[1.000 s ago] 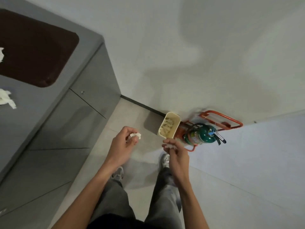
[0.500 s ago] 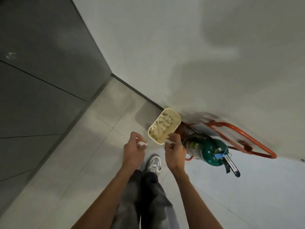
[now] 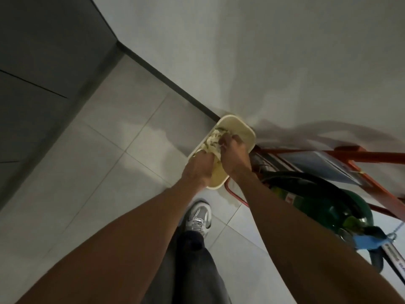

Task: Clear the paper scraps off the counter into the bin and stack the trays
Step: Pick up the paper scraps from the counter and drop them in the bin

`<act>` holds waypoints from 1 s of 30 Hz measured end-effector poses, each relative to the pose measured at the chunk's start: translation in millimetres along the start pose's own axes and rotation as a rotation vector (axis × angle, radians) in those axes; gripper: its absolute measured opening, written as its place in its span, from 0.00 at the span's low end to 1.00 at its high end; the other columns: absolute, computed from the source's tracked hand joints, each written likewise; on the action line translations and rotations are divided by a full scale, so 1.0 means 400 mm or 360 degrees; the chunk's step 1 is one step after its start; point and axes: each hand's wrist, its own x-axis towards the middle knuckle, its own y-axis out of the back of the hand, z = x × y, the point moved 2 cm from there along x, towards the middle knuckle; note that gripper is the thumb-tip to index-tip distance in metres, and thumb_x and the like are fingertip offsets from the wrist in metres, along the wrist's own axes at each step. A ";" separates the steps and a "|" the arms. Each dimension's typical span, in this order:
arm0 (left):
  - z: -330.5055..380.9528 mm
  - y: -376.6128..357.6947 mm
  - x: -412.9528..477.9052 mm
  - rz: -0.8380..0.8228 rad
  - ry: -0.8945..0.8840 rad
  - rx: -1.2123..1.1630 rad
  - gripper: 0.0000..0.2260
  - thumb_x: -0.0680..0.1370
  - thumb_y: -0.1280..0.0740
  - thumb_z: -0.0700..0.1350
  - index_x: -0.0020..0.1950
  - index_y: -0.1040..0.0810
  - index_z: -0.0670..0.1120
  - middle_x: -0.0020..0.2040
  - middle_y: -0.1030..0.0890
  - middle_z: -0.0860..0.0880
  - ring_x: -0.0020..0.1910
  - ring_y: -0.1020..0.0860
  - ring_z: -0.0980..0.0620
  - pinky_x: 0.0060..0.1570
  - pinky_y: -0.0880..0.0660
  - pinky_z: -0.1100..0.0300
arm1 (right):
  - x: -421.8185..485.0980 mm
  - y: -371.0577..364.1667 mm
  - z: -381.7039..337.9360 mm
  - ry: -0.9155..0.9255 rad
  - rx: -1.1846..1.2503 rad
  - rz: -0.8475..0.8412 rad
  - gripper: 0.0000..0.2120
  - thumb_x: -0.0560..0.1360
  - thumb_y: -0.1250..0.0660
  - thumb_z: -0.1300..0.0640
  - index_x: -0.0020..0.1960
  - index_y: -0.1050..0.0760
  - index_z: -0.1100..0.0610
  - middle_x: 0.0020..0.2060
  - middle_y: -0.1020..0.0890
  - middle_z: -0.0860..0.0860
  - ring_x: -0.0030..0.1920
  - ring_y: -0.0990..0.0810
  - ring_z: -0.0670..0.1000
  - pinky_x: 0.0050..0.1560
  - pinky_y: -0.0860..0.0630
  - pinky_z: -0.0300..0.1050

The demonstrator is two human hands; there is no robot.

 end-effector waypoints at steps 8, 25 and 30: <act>0.006 0.030 -0.015 -0.0329 -0.0020 -0.0101 0.21 0.79 0.35 0.42 0.73 0.26 0.43 0.70 0.24 0.41 0.70 0.25 0.40 0.67 0.26 0.53 | -0.001 0.040 -0.023 -0.0121 -0.0009 -0.0253 0.24 0.81 0.38 0.63 0.77 0.30 0.54 0.71 0.26 0.60 0.69 0.25 0.63 0.68 0.26 0.54; -0.025 0.834 -1.074 0.1018 0.0107 -0.0409 0.23 0.83 0.36 0.46 0.78 0.34 0.52 0.77 0.31 0.48 0.76 0.32 0.47 0.74 0.34 0.51 | -0.773 0.742 -0.702 0.0697 0.0214 0.0310 0.21 0.84 0.37 0.54 0.76 0.34 0.47 0.74 0.27 0.48 0.71 0.26 0.53 0.69 0.24 0.54; -0.066 0.956 -1.527 0.1501 0.0259 -0.0456 0.24 0.84 0.36 0.49 0.79 0.36 0.55 0.79 0.33 0.52 0.81 0.39 0.50 0.77 0.36 0.49 | -1.031 0.858 -0.920 0.1059 0.0260 0.0400 0.19 0.85 0.38 0.53 0.75 0.31 0.49 0.71 0.26 0.47 0.71 0.27 0.51 0.73 0.29 0.49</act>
